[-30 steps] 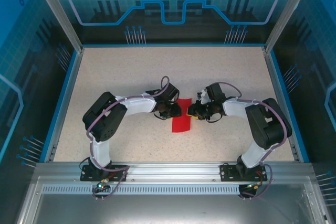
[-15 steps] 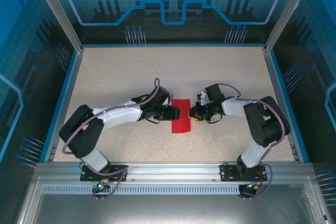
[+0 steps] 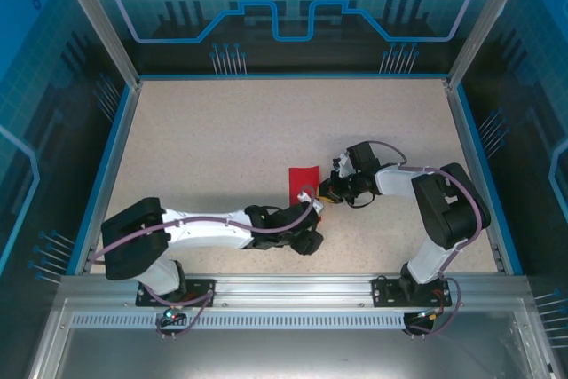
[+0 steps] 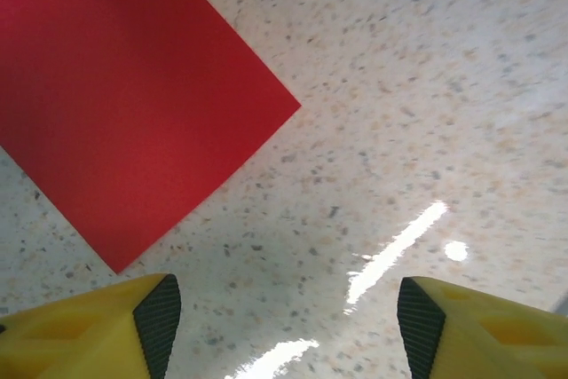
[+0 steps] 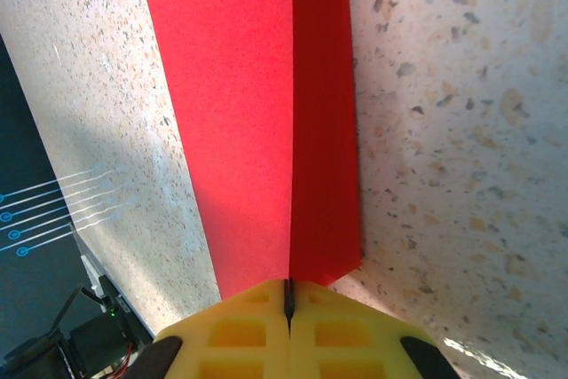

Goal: Fold a paper plane with a square sheet of paper (pick it up from the middle)
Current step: Third fold the triangle at the center of the table.

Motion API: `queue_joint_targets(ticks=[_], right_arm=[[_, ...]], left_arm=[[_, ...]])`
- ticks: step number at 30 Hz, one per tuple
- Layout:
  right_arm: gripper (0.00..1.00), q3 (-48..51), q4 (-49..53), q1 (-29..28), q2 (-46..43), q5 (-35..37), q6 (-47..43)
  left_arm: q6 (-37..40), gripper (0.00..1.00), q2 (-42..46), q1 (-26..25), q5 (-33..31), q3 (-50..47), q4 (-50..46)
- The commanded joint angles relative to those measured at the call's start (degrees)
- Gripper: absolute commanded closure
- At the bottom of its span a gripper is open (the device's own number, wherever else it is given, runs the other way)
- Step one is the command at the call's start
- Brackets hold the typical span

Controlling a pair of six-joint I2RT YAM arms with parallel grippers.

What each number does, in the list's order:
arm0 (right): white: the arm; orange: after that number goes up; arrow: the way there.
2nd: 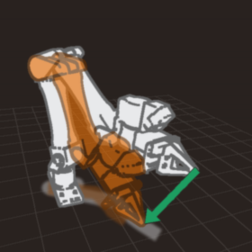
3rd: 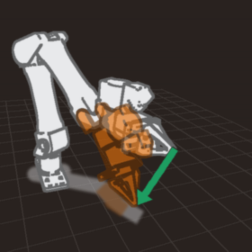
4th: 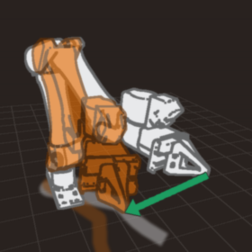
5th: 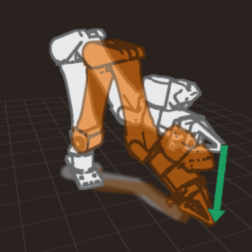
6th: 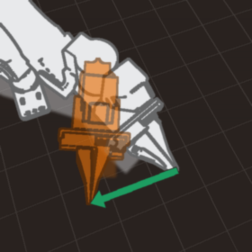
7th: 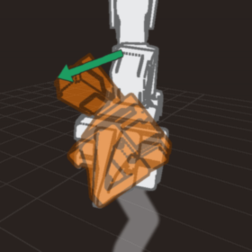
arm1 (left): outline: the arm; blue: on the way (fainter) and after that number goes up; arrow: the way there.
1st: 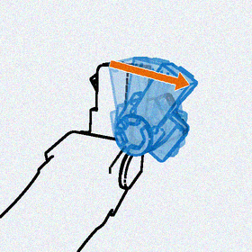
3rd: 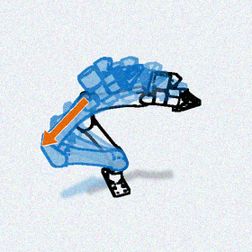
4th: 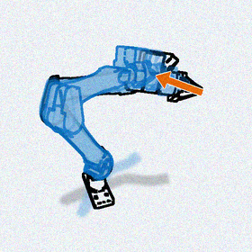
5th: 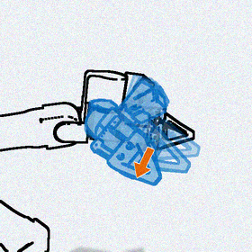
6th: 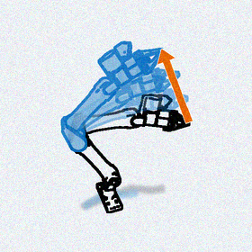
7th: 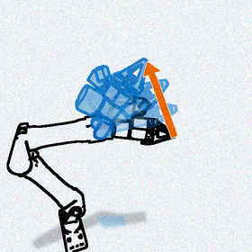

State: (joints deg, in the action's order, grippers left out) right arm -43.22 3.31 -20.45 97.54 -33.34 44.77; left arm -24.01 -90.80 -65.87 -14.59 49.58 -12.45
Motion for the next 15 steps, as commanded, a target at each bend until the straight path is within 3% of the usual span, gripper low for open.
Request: queue_joint_targets(ticks=[1, 15], right_arm=[[0.95, -0.32, -0.32, 0.94, 0.28, -1.89, 0.82], [0.94, -0.5, -0.5, 1.29, -0.68, -2.92, 1.82]], left_arm=[[2.68, 0.29, -2.27, -0.3, -7.24, 2.79, -1.62], [7.12, 0.23, -10.26, -1.5, -9.53, 10.94, -4.67]])
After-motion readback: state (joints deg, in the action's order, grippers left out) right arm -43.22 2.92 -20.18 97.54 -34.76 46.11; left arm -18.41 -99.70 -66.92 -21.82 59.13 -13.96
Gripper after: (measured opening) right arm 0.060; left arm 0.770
